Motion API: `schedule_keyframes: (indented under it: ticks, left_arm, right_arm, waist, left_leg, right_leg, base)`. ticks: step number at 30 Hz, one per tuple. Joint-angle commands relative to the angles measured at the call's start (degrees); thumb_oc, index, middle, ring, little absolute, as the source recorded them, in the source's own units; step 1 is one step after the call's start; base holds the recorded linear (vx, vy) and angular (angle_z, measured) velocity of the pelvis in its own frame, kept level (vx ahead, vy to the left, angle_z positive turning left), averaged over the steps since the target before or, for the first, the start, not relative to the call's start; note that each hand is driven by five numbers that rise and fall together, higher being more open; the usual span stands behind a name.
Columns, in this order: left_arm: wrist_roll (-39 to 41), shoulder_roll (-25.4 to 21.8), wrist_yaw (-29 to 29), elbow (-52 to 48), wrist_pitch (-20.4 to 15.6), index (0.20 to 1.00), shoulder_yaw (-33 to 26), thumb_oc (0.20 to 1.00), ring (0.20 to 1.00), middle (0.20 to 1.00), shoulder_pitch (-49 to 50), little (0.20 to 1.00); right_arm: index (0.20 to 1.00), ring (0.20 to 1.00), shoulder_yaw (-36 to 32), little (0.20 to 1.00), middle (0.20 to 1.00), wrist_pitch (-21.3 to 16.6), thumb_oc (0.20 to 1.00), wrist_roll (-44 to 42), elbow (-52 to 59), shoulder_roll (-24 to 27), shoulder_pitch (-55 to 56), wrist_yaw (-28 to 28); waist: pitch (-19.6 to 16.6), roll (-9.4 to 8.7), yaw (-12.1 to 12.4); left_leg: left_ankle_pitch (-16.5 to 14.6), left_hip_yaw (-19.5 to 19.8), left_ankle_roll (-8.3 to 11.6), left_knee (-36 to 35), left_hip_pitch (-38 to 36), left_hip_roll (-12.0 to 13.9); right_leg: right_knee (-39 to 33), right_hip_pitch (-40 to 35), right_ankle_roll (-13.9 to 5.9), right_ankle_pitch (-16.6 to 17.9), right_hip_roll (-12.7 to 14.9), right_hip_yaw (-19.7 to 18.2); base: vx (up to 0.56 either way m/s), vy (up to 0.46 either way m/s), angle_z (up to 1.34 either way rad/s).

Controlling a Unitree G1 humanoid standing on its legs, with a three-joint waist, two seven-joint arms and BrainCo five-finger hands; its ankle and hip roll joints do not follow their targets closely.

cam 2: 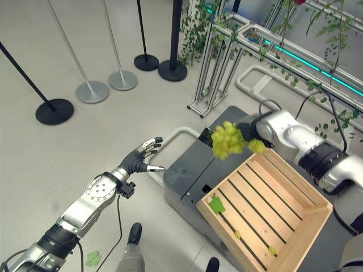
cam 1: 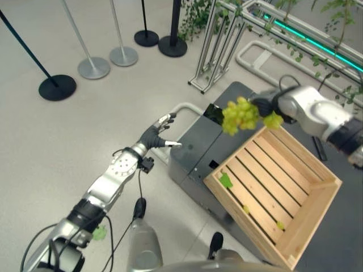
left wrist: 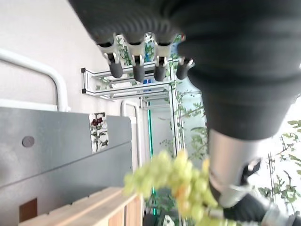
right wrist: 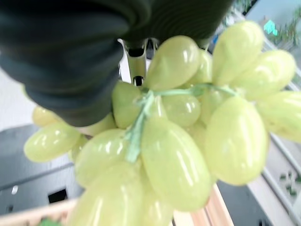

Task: Pick up the fruits from the basket on one side to the basket on the other side

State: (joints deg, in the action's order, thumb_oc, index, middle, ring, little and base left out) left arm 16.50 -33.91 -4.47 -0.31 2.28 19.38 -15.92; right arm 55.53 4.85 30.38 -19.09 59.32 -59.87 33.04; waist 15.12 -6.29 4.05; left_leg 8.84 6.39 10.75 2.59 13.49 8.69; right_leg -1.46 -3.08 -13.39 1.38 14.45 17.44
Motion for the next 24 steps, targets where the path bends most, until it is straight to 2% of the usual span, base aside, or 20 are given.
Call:
schedule_keyframes:
  ticks: [1,4,9,15,17,24]
  left_arm:
    - [-1.69,-0.88,-0.28,-3.78,-1.03,1.000,-3.96,1.000,1.000,1.000,1.86,1.000]
    - [-2.89,0.41,0.44,-4.31,-1.20,1.000,-7.19,1.000,1.000,1.000,3.61,1.000]
    - [-4.43,1.06,0.65,-3.28,-1.18,1.000,-6.63,1.000,1.000,1.000,1.92,1.000]
    - [-6.41,0.65,-1.43,0.45,0.12,1.000,0.19,1.000,1.000,1.000,-5.75,1.000]
    - [-6.06,2.53,-0.85,2.61,-0.01,1.000,2.29,1.000,1.000,1.000,-8.07,1.000]
    - [-7.07,6.27,-0.03,8.98,-0.61,1.000,7.41,1.000,1.000,1.000,-12.07,1.000]
  right_arm:
    - [0.200,0.200,-4.86,0.200,0.200,0.20,0.200,2.46,2.49,2.50,0.01,1.58]
    - [0.200,0.200,-9.63,0.200,0.200,0.86,0.200,0.32,5.48,3.52,5.71,2.73]
    - [0.200,0.200,-12.17,0.200,0.200,1.63,0.200,-2.46,6.80,3.10,7.56,1.71]
    - [0.200,0.200,-8.18,0.200,0.200,1.58,0.200,-1.22,7.24,0.44,0.56,1.90]
    - [0.200,0.200,-7.45,0.200,0.200,1.39,0.200,-1.95,7.11,-2.29,-1.18,1.06]
    - [0.200,0.200,-7.32,0.200,0.200,1.31,0.200,-2.22,6.72,-6.00,-3.92,-1.72]
  waist:
    - [-4.26,-3.20,1.00]
    - [-5.07,-3.29,1.33]
    - [-5.73,-3.44,1.51]
    - [-6.81,-3.20,0.87]
    - [-7.25,-3.13,0.48]
    - [-7.75,-2.79,-0.43]
  left_leg:
    - [-10.80,-0.56,-0.57,5.83,0.28,-1.62]
    - [-11.00,-0.37,-0.62,6.00,0.36,-1.91]
    - [-11.06,-0.27,-0.62,6.34,0.49,-1.94]
    - [-11.15,-0.74,-0.41,6.31,-0.08,-1.67]
    - [-11.05,-0.90,-0.33,6.18,-0.30,-1.52]
    - [-10.98,-1.02,-0.25,6.08,-0.53,-1.28]
  right_leg:
    - [9.03,3.29,2.98,-11.58,-0.65,0.49]
    - [8.78,2.56,3.03,-11.77,-0.54,1.04]
    - [8.82,2.30,3.15,-11.92,-0.55,1.16]
    - [8.40,1.61,3.19,-12.04,-0.91,1.14]
    - [8.08,1.47,3.26,-12.08,-1.10,1.00]
    - [7.70,1.27,3.42,-12.08,-1.30,0.53]
  base:
    - [0.03,-0.006,0.05]
    - [0.02,-0.010,0.02]
    - [0.00,0.000,0.00]
    - [0.01,-0.002,0.02]
    - [0.00,0.000,0.00]
    - [0.00,0.000,0.00]
